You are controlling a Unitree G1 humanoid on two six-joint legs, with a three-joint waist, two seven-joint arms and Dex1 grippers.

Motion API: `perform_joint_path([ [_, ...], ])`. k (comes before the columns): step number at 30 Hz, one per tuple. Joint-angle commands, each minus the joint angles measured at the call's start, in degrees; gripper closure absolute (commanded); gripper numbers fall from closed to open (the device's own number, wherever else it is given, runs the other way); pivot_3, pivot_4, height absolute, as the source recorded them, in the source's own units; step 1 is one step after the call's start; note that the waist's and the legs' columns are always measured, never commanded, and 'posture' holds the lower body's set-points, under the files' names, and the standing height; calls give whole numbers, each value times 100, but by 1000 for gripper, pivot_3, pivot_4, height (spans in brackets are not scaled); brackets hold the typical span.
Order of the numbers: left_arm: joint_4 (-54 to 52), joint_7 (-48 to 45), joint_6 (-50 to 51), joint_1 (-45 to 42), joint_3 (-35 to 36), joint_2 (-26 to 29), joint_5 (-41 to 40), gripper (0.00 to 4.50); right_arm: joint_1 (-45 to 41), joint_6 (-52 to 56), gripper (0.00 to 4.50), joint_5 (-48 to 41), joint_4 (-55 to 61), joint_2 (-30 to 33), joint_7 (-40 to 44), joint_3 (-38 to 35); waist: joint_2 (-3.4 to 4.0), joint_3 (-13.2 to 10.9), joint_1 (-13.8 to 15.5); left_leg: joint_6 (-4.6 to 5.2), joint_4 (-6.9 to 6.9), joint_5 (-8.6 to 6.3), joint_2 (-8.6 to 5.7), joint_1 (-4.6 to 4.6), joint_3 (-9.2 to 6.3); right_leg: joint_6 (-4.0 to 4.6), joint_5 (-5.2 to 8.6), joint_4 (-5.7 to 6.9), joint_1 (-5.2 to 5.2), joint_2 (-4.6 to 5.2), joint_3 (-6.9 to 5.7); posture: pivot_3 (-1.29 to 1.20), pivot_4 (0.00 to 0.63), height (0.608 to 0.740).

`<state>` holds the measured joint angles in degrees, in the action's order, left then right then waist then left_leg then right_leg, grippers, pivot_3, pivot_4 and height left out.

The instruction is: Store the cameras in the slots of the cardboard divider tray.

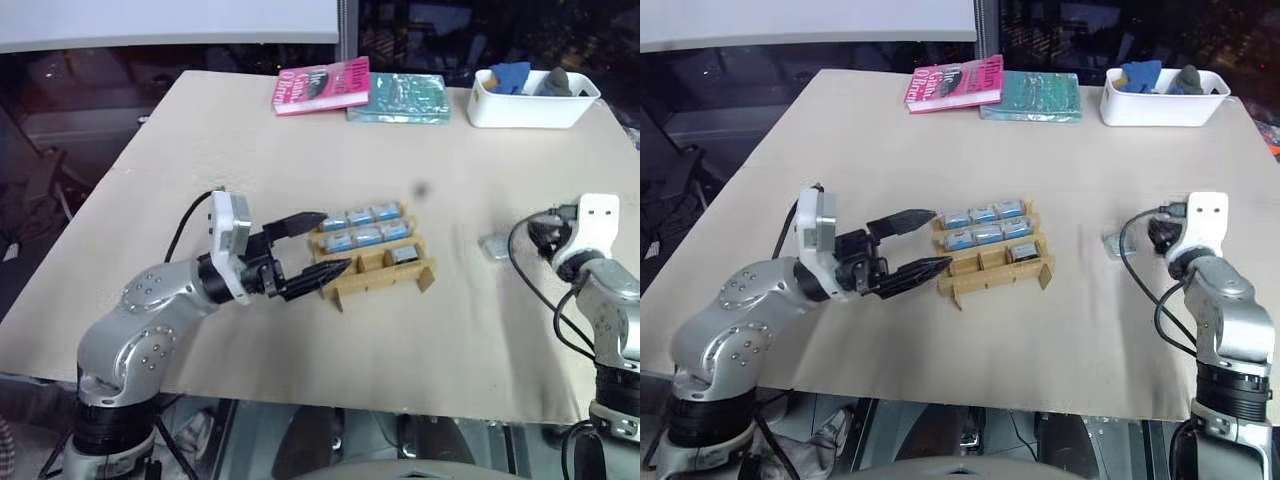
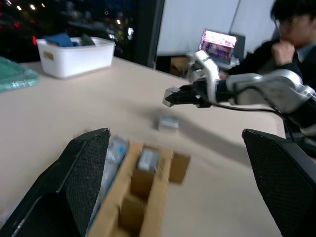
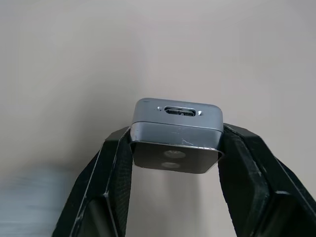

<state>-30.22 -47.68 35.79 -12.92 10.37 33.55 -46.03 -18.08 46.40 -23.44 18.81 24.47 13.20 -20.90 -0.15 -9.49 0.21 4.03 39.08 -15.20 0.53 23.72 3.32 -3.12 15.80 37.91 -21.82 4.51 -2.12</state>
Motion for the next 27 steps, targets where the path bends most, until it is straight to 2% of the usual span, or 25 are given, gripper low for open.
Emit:
perform_joint_path([
  [1,-52,242,-294,-278,-232,-115,319,0,-382,831,2536,-1623,1082,-254,265,-266,0,0,-7,0,0,0,0,1,-1,0,0,0,0,0,-2,0,150,740],
  [7,196,459,-587,-801,-512,-377,684,0,-642,1723,2536,-3560,1540,-838,-589,-439,-1,0,55,4,-1,-2,-4,7,-4,1,-1,-7,1,19,-7,0,150,740],
  [11,366,401,-496,-1030,-545,-303,678,0,-484,1644,2536,-3443,1841,-256,-370,-36,0,-1,58,10,-2,-5,-19,13,-5,0,0,-8,-3,33,-15,0,150,740],
  [16,571,139,-896,-1296,-1007,-153,1274,0,-530,1685,2536,-4350,1729,-190,-643,-181,-2,-2,38,11,-5,-6,-16,11,-3,0,0,-10,-4,6,-12,0,150,740],
  [27,1205,4,-2080,-1810,-1776,-708,2309,0,-531,1164,2536,-6114,1712,-102,-1872,187,-4,-3,50,13,-8,-7,-15,13,-1,0,0,-15,-5,9,-10,0,150,740],
])
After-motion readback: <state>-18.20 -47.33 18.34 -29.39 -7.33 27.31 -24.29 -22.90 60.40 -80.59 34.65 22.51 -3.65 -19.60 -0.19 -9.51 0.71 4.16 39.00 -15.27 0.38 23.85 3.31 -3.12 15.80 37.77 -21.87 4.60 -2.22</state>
